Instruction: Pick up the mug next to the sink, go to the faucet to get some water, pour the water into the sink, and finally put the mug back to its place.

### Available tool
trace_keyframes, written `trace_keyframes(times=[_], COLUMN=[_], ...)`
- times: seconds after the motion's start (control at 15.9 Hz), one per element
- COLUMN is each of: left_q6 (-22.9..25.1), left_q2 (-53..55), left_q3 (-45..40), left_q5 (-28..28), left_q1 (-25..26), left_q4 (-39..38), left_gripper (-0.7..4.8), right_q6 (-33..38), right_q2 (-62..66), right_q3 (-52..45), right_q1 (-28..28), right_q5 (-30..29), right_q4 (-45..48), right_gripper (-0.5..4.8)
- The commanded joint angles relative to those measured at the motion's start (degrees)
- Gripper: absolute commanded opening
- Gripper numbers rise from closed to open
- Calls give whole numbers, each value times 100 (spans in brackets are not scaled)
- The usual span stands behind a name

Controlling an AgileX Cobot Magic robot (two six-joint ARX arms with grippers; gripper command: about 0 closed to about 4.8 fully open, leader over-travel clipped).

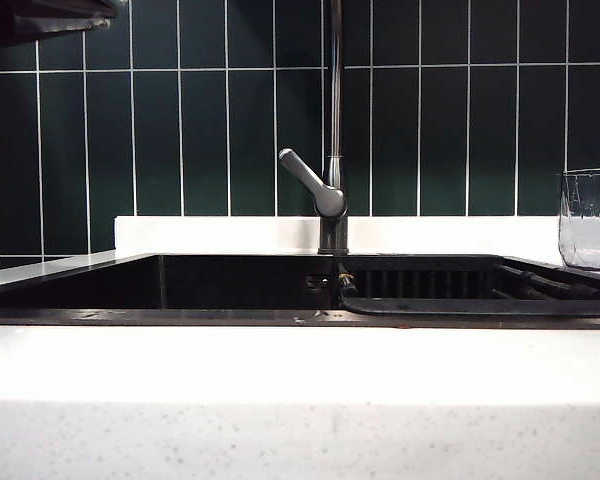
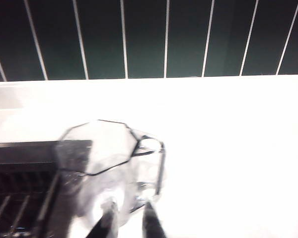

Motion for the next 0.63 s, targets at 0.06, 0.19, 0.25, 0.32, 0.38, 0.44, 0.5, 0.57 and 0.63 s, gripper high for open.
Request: trace_keyframes(times=[0.06, 0.19, 0.25, 0.32, 0.38, 0.44, 0.5, 0.57, 0.63], left_q6=[28, 74, 153, 166, 173, 173, 173, 170, 173], left_q2=[66, 66, 66, 66, 66, 66, 66, 66, 66], left_q3=[39, 42, 42, 44, 44, 44, 46, 46, 46], left_q5=[192, 190, 190, 190, 188, 188, 188, 188, 186], left_q1=[-4, -4, -4, -2, -2, -2, 0, 0, 0], left_q4=[177, 179, 177, 177, 177, 179, 179, 179, 179], left_gripper=[93, 93, 93, 93, 93, 93, 93, 93, 93], right_q6=[4, 7, 4, -15, -46, -109, -181, -245, -400], right_q2=[1285, 2057, 2367, 2605, 2881, 3086, 3246, 3416, 3582], right_q3=[55, 179, 339, 485, 693, 857, 977, 1099, 1222], right_q1=[-732, -990, -1008, -1005, -986, -986, -984, -986, -986], right_q5=[-1235, -1926, -2033, -2035, -2103, -2275, -2269, -2267, -2264], right_q4=[1134, 1552, 1552, 1572, 1633, 1711, 1801, 1864, 1864], right_gripper=[68, 68, 69, 100, 141, 171, 172, 172, 172])
